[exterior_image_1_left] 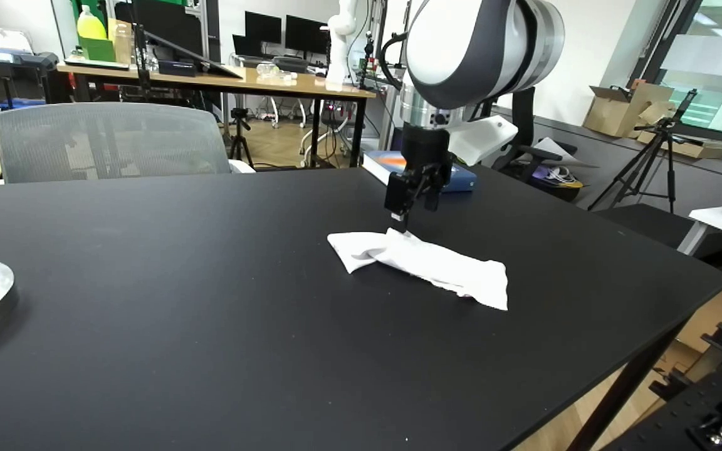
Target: Unfold the towel on the table
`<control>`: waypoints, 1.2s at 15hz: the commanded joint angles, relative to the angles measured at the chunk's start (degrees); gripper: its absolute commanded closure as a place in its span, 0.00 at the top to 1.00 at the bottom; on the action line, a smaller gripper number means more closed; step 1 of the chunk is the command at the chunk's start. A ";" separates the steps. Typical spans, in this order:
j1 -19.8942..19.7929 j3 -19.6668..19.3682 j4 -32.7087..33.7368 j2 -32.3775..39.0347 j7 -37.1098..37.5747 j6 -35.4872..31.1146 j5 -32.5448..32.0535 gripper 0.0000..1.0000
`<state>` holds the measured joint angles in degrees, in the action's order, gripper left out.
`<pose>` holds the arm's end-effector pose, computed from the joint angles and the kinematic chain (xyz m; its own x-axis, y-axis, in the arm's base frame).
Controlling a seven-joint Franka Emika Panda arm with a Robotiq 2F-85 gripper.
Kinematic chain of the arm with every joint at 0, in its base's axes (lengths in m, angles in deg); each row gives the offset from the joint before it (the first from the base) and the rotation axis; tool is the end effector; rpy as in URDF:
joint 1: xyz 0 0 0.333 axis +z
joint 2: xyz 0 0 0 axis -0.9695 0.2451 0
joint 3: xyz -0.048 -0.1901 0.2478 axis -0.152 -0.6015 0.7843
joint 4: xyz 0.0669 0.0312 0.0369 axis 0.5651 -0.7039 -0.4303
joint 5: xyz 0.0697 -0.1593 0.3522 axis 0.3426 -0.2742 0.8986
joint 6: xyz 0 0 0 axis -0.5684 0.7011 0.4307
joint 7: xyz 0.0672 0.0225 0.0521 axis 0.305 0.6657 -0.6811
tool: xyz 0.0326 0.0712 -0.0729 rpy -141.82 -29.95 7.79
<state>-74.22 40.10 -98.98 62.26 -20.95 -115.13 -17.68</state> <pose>0.5158 -0.0069 0.1608 0.9095 0.4155 0.0126 0.4097 -0.9011 0.1422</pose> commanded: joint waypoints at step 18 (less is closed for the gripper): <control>-4.42 8.98 2.74 -0.11 -4.45 5.62 11.74 0.00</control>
<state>-76.04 45.60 -95.82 65.18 -22.85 -113.99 -9.20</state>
